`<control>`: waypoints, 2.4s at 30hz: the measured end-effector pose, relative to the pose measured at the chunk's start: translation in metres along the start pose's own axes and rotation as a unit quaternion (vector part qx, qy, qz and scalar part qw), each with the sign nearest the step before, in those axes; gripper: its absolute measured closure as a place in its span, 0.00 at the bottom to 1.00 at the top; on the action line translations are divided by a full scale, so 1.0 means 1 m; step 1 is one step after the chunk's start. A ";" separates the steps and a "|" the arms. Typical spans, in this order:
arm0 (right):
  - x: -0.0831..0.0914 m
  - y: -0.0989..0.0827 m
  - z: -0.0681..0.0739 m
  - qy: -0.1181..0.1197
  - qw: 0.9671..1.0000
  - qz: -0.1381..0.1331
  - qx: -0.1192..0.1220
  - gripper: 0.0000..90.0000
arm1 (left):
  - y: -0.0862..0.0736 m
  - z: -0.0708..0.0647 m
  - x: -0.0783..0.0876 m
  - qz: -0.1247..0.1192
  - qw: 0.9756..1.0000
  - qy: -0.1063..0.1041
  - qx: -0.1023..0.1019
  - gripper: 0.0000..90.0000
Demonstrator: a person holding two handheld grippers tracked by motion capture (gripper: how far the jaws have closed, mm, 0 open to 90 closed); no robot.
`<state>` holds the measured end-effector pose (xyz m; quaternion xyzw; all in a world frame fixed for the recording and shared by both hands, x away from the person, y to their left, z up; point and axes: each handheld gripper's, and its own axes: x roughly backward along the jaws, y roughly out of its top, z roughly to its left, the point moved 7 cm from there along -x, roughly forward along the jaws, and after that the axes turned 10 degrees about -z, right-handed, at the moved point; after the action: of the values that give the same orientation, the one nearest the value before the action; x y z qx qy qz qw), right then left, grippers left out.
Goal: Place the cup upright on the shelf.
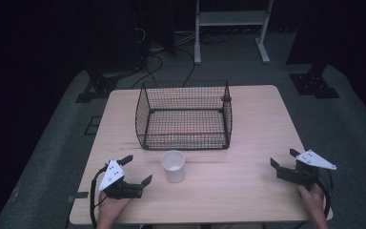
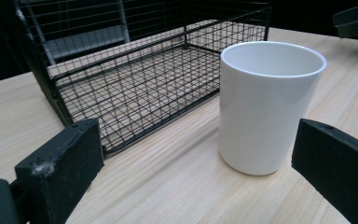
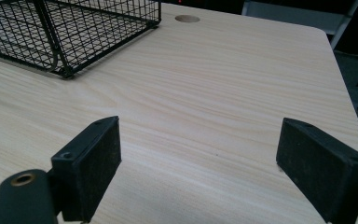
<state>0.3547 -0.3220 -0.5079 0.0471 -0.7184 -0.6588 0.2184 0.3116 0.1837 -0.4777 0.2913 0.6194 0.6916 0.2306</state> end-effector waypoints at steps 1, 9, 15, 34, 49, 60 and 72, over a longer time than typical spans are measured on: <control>0.000 0.000 0.000 0.000 1.000 0.000 0.000 0.14 | 0.000 -0.001 0.000 0.000 1.000 -0.001 0.000 0.02; 0.000 0.000 0.000 0.001 1.000 0.000 0.000 0.15 | 0.002 -0.009 -0.004 0.002 1.000 -0.024 -0.007 0.02; 0.000 0.000 0.000 0.001 1.000 0.001 0.002 0.14 | 0.004 -0.014 -0.007 0.004 0.999 -0.035 -0.013 0.01; 0.000 0.000 0.001 -0.002 1.000 0.001 0.005 0.15 | 0.010 -0.032 -0.022 0.030 0.997 -0.073 -0.028 0.02; 0.000 0.000 0.001 -0.001 1.000 0.001 0.008 0.15 | 0.008 -0.039 -0.044 0.076 0.991 -0.102 -0.036 0.02; 0.000 0.000 0.001 -0.001 1.000 0.001 0.009 0.14 | 0.005 -0.039 -0.056 0.108 0.987 -0.114 -0.039 0.02; 0.000 0.000 0.001 -0.001 1.000 0.001 0.008 0.15 | 0.003 -0.044 -0.074 0.135 0.981 -0.131 -0.040 0.02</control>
<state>0.3545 -0.3206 -0.5082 0.0471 -0.7241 -0.6526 0.2180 0.3350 0.1019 -0.4864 0.4513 0.5106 0.6962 0.2258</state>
